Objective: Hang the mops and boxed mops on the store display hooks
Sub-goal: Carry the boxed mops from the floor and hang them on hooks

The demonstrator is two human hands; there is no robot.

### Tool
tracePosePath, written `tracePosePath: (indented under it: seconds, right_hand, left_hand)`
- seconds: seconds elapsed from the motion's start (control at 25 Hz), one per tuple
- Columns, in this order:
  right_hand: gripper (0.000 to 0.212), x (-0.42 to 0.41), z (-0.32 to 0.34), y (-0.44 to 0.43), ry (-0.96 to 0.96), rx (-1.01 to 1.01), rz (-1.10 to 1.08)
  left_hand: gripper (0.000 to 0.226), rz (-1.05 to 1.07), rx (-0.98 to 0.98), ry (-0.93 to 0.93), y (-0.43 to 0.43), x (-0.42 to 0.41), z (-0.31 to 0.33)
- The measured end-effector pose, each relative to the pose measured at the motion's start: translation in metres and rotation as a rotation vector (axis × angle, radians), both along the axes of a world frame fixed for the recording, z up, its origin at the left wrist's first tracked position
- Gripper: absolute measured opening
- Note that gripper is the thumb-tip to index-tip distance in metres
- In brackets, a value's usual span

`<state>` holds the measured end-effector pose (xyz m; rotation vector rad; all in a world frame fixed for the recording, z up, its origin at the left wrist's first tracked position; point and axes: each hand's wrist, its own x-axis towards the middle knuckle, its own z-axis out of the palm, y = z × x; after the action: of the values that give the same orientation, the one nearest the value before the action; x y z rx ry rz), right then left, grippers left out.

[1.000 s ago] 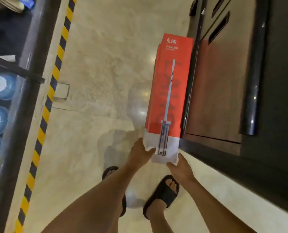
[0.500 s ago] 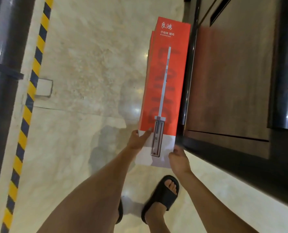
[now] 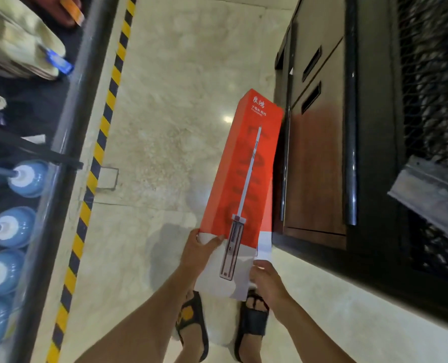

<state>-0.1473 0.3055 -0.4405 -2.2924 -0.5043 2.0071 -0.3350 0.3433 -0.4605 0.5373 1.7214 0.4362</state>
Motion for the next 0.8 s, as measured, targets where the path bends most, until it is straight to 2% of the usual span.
tracePosePath:
  seconds: [0.12, 0.24, 0.36, 0.48, 0.56, 0.68, 0.72, 0.8]
  right_hand:
    - [0.014, -0.006, 0.042, 0.008, -0.001, 0.024, -0.038]
    - [0.020, -0.014, 0.106, 0.030, 0.064, 0.074, -0.105]
    - [0.042, -0.024, 0.171, 0.063, 0.169, 0.155, -0.131]
    - [0.064, -0.034, 0.226, 0.102, 0.355, 0.273, -0.196]
    - [0.070, -0.041, 0.265, 0.122, 0.428, 0.325, -0.252]
    - [0.083, -0.051, 0.307, 0.131, 0.384, 0.382, -0.243]
    - [0.090, -0.055, 0.318, 0.129, 0.313, 0.414, -0.225]
    - [0.103, -0.058, 0.324, 0.122, 0.210, 0.470, -0.181]
  left_hand:
    - [0.050, 0.024, 0.018, -0.027, -0.010, -0.023, 0.047]
    - [0.054, 0.126, 0.009, -0.111, -0.018, -0.038, 0.115]
    - [0.050, 0.160, 0.038, -0.118, -0.031, -0.045, 0.187]
    - [0.055, 0.174, 0.088, -0.138, -0.051, -0.050, 0.242]
    - [0.059, 0.189, 0.121, -0.165, -0.062, -0.051, 0.273]
    - [0.069, 0.154, 0.138, -0.093, -0.074, -0.050, 0.306]
    - [0.078, 0.137, 0.142, -0.084, -0.078, -0.050, 0.314]
    - [0.081, 0.088, 0.148, -0.131, -0.086, -0.052, 0.328]
